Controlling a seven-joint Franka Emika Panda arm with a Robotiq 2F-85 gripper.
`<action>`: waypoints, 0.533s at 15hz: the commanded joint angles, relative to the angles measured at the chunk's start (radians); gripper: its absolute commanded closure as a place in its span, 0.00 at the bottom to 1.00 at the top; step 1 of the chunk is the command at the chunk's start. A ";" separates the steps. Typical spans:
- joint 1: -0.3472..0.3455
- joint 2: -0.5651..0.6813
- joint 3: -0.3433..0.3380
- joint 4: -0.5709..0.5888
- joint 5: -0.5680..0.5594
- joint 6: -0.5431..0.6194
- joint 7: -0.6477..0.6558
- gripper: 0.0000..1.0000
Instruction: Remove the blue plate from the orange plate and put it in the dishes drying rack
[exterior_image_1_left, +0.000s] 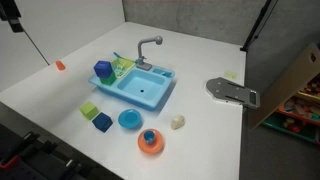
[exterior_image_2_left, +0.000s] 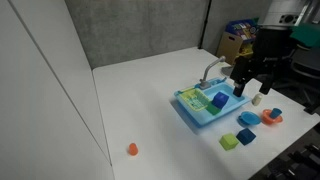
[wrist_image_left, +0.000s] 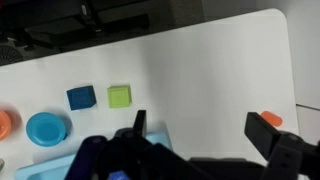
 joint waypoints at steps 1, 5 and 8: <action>0.009 0.000 -0.009 0.002 -0.002 -0.001 0.001 0.00; 0.005 0.005 -0.009 0.008 -0.012 -0.001 0.006 0.00; -0.003 0.018 -0.013 0.026 -0.048 -0.005 0.018 0.00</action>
